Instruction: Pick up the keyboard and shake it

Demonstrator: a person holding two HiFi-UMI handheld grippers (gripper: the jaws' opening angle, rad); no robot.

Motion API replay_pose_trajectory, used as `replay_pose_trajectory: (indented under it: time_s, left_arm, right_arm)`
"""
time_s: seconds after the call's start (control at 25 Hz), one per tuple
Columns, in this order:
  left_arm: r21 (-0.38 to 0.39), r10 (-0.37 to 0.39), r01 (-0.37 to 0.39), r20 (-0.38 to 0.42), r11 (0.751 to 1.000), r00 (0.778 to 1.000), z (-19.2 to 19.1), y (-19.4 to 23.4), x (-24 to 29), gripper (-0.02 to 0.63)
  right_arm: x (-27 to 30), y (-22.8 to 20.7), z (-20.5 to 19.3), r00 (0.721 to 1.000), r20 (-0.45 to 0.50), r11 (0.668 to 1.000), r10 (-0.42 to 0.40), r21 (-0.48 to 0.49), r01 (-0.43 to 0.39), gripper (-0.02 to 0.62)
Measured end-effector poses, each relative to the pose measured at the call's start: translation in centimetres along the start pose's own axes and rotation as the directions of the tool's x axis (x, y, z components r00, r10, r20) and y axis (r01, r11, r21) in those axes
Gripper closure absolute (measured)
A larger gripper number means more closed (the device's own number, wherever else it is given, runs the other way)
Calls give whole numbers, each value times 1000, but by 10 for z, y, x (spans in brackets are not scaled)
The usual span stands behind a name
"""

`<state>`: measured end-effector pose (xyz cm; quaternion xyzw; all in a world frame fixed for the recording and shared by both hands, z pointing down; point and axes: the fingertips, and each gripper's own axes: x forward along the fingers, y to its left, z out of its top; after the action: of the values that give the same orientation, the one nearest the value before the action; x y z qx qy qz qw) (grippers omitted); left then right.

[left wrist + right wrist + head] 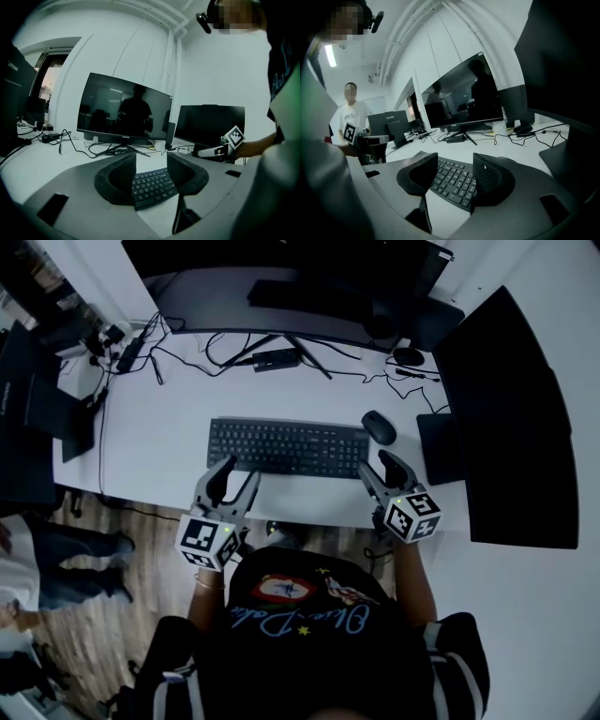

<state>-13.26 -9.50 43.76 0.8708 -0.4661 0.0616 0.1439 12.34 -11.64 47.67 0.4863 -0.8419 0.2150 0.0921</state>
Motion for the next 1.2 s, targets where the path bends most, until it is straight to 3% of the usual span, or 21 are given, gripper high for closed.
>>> replay_pose_trajectory:
  time_s: [0.24, 0.52, 0.84, 1.2]
  left_arm:
    - [3, -56, 56, -25, 998, 998, -4, 33, 15, 422]
    - [-17, -44, 43, -56, 999, 997, -14, 60, 23, 422]
    - [-44, 8, -12, -73, 999, 997, -21, 65, 31, 422]
    - [-62, 64, -70, -84, 996, 994, -29, 69, 32, 422]
  right_arm:
    - [34, -30, -28, 992, -110, 996, -68, 53, 74, 391]
    - [60, -65, -56, 973, -215, 982, -84, 149, 117, 390]
    - [75, -86, -80, 955, -296, 963, -36, 245, 113, 389]
    - [96, -80, -77, 931, -356, 956, 75, 291, 34, 387]
